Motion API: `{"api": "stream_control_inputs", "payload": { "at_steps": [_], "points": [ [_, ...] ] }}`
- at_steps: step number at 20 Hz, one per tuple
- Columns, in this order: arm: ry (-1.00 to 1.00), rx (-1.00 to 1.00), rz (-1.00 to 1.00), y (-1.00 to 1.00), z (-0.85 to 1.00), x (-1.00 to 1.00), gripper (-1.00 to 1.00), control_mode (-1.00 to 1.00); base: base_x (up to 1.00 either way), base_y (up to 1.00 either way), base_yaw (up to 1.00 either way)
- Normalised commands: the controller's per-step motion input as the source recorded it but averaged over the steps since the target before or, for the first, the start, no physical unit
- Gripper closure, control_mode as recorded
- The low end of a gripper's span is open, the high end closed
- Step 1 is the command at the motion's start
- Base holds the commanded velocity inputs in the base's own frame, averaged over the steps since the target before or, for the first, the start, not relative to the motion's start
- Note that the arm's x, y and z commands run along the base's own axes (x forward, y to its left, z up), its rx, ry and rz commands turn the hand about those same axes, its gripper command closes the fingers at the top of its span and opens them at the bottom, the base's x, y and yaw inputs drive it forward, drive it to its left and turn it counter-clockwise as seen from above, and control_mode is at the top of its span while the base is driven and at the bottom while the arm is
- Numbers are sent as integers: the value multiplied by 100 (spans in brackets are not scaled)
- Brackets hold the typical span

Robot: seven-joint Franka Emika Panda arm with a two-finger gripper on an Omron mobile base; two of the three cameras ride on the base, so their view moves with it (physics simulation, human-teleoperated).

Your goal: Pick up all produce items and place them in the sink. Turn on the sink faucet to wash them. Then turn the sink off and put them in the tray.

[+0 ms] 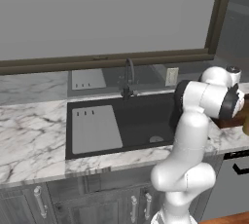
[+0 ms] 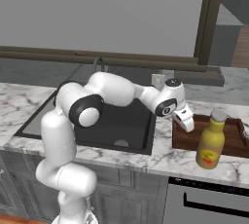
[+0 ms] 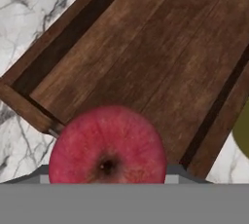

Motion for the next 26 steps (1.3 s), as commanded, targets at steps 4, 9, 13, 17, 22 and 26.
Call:
{"api": "stream_control_inputs", "payload": {
  "at_steps": [4, 9, 13, 17, 22, 26],
  "points": [
    [0, 5, -1, -15, -18, 20, 100, -100, 0, 0, 0],
    [0, 3, -1, -13, -18, 15, 100, -100, 0, 0, 0],
    [0, 2, -1, -10, -18, 13, 100, -100, 0, 0, 0],
    [0, 1, -1, -10, -19, 11, 100, -100, 0, 0, 0],
    [0, 1, -1, -9, -17, 9, 100, -100, 0, 0, 0],
    [0, 0, 0, -1, -10, 4, 100, -100, 0, 0, 0]
  ]
}}
